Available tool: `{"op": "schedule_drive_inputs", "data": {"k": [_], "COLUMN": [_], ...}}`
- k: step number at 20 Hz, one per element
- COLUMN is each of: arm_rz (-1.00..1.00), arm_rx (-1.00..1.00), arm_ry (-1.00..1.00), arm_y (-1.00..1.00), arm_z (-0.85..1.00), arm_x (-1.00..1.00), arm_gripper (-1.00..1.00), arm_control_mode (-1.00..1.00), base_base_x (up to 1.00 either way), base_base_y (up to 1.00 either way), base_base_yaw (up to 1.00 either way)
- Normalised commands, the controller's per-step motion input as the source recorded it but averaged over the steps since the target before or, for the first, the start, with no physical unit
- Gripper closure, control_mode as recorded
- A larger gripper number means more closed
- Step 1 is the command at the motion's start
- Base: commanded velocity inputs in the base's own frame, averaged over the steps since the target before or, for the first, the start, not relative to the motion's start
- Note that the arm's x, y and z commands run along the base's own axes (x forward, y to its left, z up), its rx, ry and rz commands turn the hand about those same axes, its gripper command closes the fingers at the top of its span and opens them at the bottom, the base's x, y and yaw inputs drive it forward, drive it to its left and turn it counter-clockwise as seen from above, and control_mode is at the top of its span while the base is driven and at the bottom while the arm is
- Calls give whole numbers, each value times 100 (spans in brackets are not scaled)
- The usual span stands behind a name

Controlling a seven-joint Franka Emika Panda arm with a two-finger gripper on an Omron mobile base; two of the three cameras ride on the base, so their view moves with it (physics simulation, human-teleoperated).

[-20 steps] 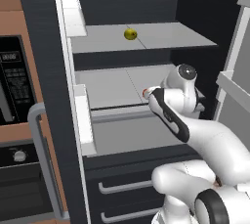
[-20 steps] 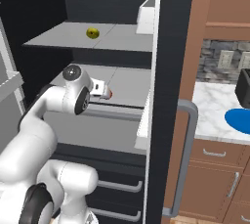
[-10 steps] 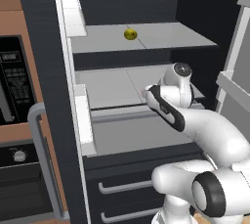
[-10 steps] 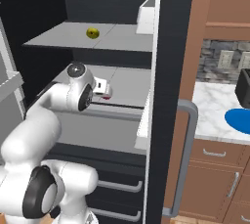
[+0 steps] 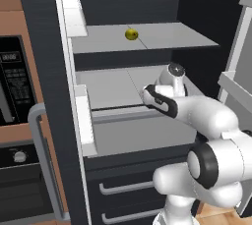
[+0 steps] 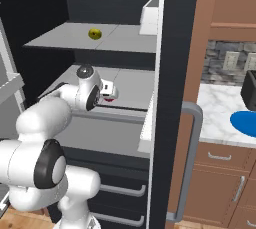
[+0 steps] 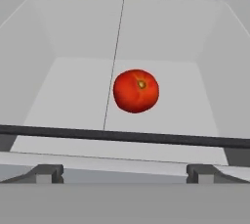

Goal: Pick tomato from the fridge and place it on the plate on the counter.

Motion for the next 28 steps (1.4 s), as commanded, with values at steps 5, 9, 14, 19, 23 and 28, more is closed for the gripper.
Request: {"op": "schedule_drive_inputs", "data": {"k": [5, 9, 14, 19, 23, 28], "arm_rz": [0, 0, 0, 0, 0, 0], "arm_rx": [0, 1, 2, 1, 0, 0], "arm_ry": [1, 5, 7, 5, 2, 0], "arm_y": [0, 0, 0, 0, 0, 0], "arm_z": [-10, 0, 0, -1, -19, -16], "arm_x": [42, 39, 33, 27, 19, 1], "arm_gripper": [-100, -100, -100, -100, -100, -100], "arm_control_mode": [-100, -100, -100, -100, -100, -100], "base_base_x": [0, 0, 0, 0, 0, 0], "base_base_y": [0, 0, 0, 0, 0, 0], "base_base_yaw": [0, 0, 0, 0, 0, 0]}}
